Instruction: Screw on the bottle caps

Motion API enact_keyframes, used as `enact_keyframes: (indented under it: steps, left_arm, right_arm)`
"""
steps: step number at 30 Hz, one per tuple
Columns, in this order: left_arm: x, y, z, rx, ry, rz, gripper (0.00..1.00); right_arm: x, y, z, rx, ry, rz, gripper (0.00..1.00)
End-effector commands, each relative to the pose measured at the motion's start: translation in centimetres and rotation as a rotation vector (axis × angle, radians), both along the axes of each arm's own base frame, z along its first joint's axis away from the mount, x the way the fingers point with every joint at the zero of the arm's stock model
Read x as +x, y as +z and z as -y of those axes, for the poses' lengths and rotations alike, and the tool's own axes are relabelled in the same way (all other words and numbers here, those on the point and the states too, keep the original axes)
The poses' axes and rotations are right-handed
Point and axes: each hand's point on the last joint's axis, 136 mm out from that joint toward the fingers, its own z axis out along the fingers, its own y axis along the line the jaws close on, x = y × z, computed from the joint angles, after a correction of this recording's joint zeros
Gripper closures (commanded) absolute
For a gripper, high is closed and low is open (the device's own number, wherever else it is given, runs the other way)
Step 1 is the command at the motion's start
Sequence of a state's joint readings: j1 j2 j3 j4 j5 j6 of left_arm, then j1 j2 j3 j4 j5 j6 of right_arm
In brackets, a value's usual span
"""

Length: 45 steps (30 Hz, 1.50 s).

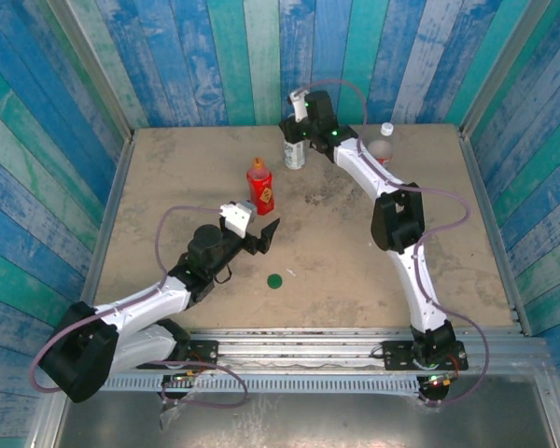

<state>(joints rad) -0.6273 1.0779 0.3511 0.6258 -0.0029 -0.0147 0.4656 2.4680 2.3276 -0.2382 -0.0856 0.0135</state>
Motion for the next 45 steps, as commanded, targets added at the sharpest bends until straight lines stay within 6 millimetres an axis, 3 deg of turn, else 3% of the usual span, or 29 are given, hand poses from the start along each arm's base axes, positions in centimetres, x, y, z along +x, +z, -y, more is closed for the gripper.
enact_keyframes:
  steps: [1, 9, 16, 22, 27, 33, 39, 45]
  left_arm:
    - [-0.2, -0.1, -0.4, 0.01, 0.005, 0.008, 0.06]
    - [-0.3, -0.1, -0.3, 0.008, -0.001, 0.007, 0.06]
    - [-0.5, -0.2, -0.2, -0.001, -0.012, 0.006, 0.06]
    - [-0.8, -0.4, 0.0, -0.01, -0.031, 0.012, 0.06]
    - [-1.3, -0.6, 0.7, -0.033, -0.085, 0.03, 0.06]
    - [-1.8, -1.0, 1.3, -0.065, -0.127, 0.036, 0.06]
    - [-3.2, -1.6, 2.5, -0.069, -0.234, 0.038, 0.06]
    - [-3.8, -2.1, 2.3, -0.103, -0.244, 0.033, 0.06]
  right_arm:
    - [0.3, 0.5, 0.0, 0.0, -0.007, 0.016, 0.45]
    - [-0.4, 0.7, 0.2, -0.008, -0.001, 0.008, 0.63]
    - [-3.0, 2.2, 0.9, -0.02, 0.029, 0.026, 0.66]
    - [-8.1, 3.4, 1.5, -0.024, 0.107, 0.049, 0.66]
    - [-14.3, 3.5, 2.3, -0.009, 0.181, 0.035, 0.66]
    - [-21.4, 4.0, 1.7, 0.006, 0.301, 0.108, 0.64]
    - [-26.4, 3.5, -0.7, 0.027, 0.428, 0.176, 0.65]
    - [-28.6, 2.4, -2.0, 0.055, 0.494, 0.198, 0.65]
